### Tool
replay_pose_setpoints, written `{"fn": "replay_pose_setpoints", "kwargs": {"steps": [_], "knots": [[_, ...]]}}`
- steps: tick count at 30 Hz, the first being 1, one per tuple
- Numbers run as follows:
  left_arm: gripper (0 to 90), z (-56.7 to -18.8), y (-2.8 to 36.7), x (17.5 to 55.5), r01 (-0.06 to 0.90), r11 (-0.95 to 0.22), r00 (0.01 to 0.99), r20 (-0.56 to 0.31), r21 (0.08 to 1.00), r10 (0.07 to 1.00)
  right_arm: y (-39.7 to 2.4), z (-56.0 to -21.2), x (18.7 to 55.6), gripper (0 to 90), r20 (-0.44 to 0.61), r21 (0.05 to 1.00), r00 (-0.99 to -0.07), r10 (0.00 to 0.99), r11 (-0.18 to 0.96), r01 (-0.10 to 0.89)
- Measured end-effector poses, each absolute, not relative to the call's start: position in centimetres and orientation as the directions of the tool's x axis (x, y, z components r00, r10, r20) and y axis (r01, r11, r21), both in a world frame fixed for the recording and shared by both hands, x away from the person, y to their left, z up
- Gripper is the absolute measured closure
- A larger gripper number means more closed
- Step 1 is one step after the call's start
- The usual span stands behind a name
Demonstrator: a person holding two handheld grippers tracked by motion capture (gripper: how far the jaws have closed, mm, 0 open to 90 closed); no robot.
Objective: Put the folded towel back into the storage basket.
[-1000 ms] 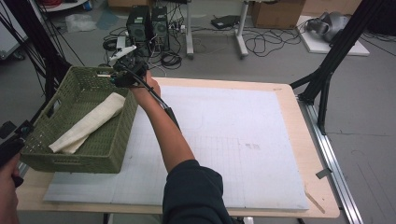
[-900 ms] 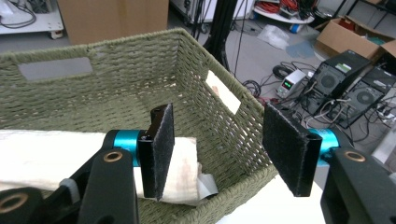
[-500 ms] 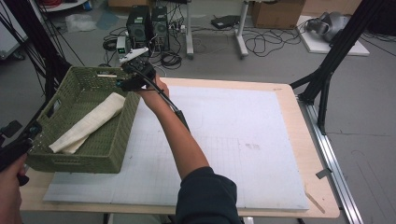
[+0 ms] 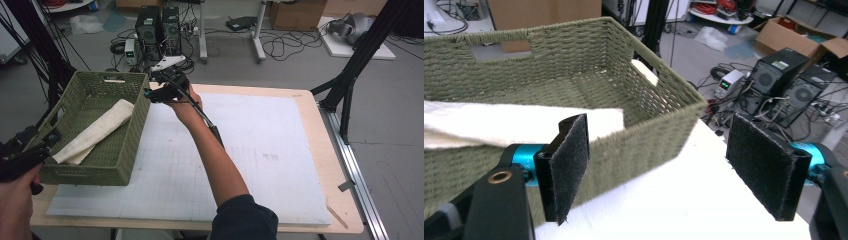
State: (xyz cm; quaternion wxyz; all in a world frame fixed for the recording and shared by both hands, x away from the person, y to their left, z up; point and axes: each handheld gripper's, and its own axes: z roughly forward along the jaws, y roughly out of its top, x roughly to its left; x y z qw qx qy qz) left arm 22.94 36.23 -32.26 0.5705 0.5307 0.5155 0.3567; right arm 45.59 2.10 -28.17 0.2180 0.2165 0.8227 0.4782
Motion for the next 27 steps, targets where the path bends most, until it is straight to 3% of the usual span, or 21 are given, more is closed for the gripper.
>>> {"fn": "replay_pose_setpoints", "kwargs": {"steps": [13,27], "knots": [[22.2,-32.2,31.2,24.9,0.186,0.135,0.398,-0.200,0.973,0.895,-5.5,-28.2,43.2,20.5,-0.108,0.899,-0.773,0.626,0.393,0.193],[22.2,-32.1,26.8,26.2,0.206,0.107,0.503,-0.199,0.973,0.841,-12.3,-29.8,40.6,12.5,-0.078,0.906,-0.719,0.691,0.349,0.237]]}}
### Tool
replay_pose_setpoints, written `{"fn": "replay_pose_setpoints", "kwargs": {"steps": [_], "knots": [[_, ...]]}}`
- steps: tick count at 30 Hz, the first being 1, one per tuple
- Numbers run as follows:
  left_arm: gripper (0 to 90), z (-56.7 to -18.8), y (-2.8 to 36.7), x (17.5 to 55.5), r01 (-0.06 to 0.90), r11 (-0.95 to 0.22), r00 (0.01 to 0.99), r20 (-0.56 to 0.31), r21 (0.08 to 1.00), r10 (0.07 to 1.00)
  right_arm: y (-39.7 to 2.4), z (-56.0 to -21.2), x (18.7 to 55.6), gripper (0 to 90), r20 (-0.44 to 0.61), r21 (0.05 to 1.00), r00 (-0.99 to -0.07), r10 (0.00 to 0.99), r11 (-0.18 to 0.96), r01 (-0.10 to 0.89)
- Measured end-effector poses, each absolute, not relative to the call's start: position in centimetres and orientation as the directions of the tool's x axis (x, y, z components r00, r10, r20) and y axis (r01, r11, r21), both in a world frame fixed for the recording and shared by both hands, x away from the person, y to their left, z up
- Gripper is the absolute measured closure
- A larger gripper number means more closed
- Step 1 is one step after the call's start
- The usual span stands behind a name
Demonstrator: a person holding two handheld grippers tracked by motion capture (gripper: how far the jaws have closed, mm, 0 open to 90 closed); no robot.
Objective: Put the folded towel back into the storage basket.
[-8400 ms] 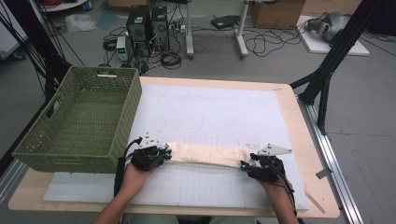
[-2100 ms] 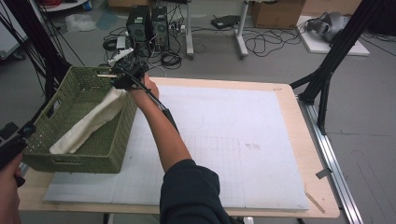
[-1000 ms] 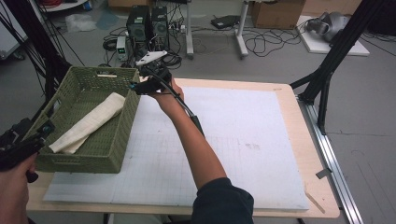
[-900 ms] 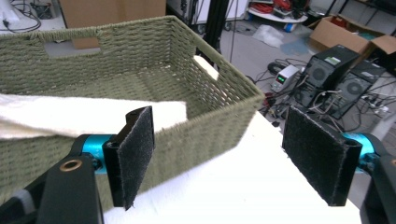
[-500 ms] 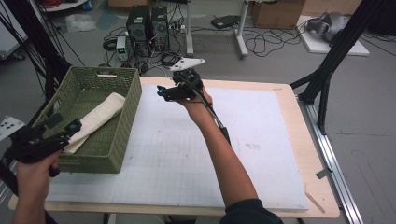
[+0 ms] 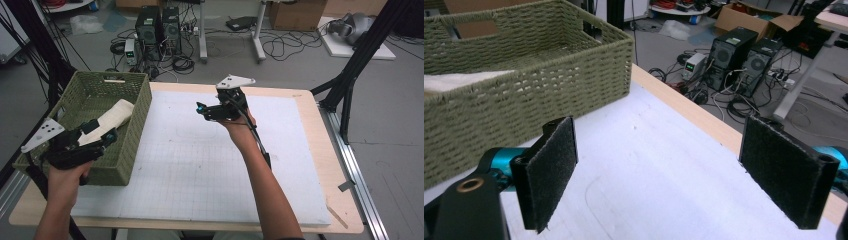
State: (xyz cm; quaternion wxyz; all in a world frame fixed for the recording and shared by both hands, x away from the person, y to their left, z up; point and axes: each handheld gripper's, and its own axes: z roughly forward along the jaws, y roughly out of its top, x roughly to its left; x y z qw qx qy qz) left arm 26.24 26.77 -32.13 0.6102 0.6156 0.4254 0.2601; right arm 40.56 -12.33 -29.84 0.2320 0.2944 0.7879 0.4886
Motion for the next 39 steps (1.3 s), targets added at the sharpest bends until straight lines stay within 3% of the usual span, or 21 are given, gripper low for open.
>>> {"fn": "replay_pose_setpoints", "kwargs": {"steps": [3,15,39], "knots": [[22.3,-32.2,26.0,26.4,0.201,0.101,0.525,-0.194,0.974,0.829,-13.2,-30.0,40.3,10.4,-0.065,0.889,-0.715,0.696,0.366,0.275],[22.2,-32.8,22.4,27.3,0.203,0.061,0.609,-0.175,0.977,0.774,-18.0,-32.0,37.5,10.4,-0.077,0.896,-0.689,0.721,0.353,0.270],[23.3,-37.3,14.3,29.5,0.181,-0.045,0.762,-0.111,0.983,0.638,-29.2,-37.7,30.0,10.4,-0.043,0.912,-0.551,0.834,0.258,0.319]]}}
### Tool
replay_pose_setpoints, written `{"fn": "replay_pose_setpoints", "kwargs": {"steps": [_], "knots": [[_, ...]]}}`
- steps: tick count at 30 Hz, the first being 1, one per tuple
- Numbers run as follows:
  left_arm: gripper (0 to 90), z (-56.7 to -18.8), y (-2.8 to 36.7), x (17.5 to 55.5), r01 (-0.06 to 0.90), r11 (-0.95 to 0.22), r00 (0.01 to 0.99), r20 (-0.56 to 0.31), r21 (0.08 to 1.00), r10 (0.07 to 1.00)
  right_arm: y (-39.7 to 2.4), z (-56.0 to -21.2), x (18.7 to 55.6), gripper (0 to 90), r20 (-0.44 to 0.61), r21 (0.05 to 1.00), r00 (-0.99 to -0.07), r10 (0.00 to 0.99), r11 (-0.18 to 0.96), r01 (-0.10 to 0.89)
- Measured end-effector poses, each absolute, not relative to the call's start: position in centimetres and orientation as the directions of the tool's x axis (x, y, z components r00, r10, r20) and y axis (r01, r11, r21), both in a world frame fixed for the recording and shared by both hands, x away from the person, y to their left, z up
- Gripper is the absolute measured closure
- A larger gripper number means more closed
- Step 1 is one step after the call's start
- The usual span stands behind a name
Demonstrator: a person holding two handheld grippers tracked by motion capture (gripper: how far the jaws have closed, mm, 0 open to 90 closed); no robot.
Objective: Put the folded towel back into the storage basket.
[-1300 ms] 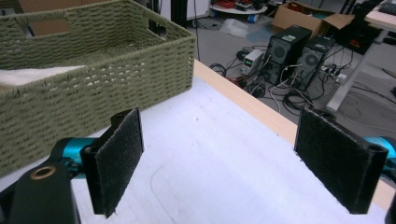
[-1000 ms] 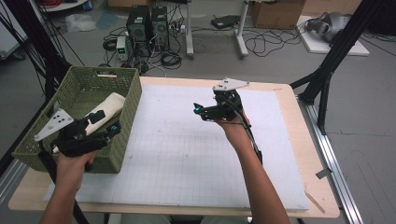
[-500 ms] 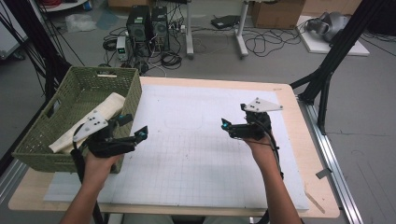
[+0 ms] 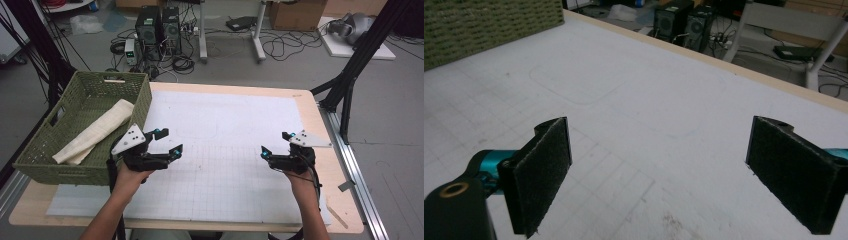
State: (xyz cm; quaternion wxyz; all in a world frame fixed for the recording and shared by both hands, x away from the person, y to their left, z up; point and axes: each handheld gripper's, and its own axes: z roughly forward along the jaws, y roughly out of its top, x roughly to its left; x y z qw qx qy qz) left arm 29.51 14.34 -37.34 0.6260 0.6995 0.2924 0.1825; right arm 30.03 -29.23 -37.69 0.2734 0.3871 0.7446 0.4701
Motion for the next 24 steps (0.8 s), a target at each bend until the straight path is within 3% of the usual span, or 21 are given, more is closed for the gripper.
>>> {"fn": "replay_pose_setpoints", "kwargs": {"steps": [24], "knots": [[22.2,-41.6,13.6,28.8,0.237,-0.116,0.732,-0.099,0.965,0.674,-30.7,-39.7,27.1,10.4,-0.049,0.914,-0.510,0.859,0.244,0.324]]}}
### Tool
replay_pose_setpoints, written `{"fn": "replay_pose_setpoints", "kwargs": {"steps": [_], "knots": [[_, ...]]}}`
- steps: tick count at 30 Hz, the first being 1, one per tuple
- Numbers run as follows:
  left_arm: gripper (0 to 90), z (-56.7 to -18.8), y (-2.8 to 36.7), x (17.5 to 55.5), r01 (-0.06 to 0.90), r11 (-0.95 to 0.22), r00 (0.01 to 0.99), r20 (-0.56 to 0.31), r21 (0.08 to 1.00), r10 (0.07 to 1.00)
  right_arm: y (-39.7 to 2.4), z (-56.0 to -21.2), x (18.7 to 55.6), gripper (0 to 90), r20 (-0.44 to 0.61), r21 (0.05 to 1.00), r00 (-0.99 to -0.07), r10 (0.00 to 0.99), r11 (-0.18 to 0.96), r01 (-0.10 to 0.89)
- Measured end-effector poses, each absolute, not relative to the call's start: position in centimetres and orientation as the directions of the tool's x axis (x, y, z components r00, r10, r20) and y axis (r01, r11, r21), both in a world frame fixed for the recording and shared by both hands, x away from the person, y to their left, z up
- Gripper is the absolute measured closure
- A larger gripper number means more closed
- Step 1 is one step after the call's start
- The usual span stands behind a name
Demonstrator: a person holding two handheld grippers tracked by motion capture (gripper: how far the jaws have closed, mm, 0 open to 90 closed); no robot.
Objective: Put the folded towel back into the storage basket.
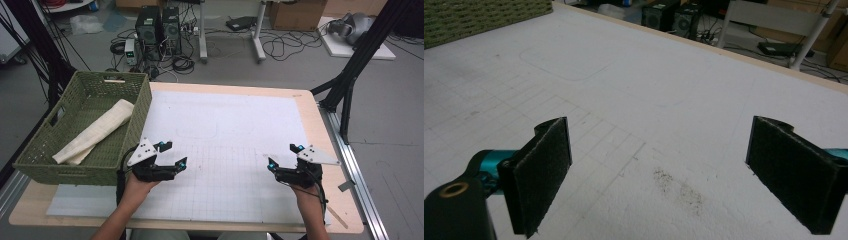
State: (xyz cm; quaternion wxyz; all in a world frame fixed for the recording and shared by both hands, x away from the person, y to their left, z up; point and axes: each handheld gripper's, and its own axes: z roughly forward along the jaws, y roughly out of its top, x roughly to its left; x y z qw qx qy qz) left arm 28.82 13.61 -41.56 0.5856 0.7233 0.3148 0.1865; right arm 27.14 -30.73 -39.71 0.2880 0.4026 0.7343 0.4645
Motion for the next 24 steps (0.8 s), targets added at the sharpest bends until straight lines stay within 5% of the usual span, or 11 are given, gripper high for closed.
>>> {"fn": "replay_pose_setpoints", "kwargs": {"steps": [24], "knots": [[22.6,-42.33,13.38,28.42,0.248,-0.142,0.736,-0.091,0.958,0.671,-30.98,-40.22,26.89,10.4,-0.045,0.909,-0.497,0.867,0.242,0.340]]}}
